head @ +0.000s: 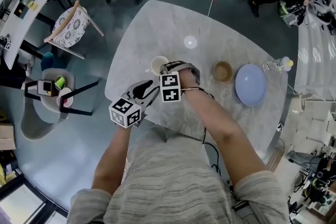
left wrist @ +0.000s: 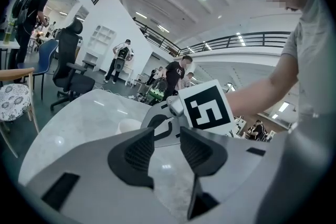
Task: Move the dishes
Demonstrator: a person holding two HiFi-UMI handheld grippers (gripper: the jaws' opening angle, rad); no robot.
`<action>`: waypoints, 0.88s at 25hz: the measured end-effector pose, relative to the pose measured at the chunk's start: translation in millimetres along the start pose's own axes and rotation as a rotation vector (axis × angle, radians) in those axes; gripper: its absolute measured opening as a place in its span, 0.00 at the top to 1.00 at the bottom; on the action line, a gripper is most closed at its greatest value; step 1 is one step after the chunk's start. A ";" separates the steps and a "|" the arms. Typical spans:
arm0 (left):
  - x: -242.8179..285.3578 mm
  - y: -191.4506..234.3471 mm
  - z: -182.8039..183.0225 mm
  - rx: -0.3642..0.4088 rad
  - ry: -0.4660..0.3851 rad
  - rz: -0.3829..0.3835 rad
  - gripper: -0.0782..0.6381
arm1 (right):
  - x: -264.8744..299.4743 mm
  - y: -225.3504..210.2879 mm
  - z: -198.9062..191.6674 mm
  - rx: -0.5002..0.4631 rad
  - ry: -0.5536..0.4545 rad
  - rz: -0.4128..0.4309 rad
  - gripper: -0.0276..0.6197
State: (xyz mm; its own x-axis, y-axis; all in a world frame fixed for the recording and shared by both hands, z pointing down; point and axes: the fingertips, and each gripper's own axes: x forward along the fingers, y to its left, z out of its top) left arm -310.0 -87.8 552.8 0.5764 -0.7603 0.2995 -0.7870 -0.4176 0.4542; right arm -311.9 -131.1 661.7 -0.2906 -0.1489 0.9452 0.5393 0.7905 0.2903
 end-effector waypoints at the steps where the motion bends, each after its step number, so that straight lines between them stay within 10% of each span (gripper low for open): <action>1: 3.3 -2.7 0.0 0.003 0.004 -0.008 0.66 | -1.4 0.9 -6.7 0.010 0.009 -0.002 0.89; 22: 88.5 -69.8 -6.9 0.085 0.136 -0.225 0.66 | -39.1 22.3 -199.2 0.480 0.208 -0.119 0.89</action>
State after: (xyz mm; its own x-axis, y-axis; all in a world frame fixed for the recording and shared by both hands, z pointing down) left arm -202.6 -122.5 553.4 0.7586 -0.5725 0.3111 -0.6480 -0.6130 0.4520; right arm -131.1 -225.9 661.0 -0.1391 -0.3303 0.9336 0.0757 0.9364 0.3426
